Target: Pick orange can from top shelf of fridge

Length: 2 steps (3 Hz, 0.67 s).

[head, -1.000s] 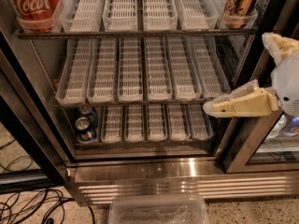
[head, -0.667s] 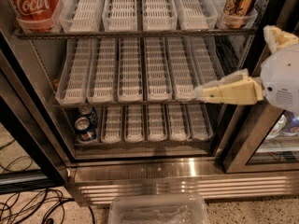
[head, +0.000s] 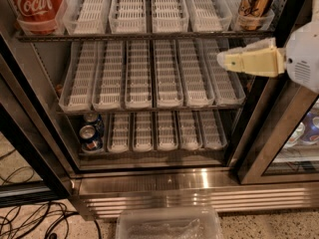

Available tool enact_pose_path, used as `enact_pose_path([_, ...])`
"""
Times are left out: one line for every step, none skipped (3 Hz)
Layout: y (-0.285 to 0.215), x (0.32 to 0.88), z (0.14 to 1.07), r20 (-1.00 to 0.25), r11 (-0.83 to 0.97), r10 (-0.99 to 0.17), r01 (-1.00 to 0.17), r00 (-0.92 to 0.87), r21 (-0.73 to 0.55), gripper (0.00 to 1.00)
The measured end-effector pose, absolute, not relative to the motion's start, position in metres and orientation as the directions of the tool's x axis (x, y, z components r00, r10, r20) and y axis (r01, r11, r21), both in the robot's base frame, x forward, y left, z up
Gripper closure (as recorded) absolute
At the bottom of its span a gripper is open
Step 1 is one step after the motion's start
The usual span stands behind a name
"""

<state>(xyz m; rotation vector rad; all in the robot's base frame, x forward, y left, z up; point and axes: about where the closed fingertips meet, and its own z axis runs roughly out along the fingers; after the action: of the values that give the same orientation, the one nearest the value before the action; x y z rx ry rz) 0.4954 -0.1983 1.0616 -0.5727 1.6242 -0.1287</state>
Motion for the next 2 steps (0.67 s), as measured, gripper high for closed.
enact_pose_path([-0.2162,0.5040,1.0735,-0.920,0.900,-0.391,-0.219,-0.023,-0.377,0.00])
enact_pose_path([-0.2162,0.5041,1.0735,-0.920,0.900,-0.391,-0.219,-0.023,-0.377,0.00])
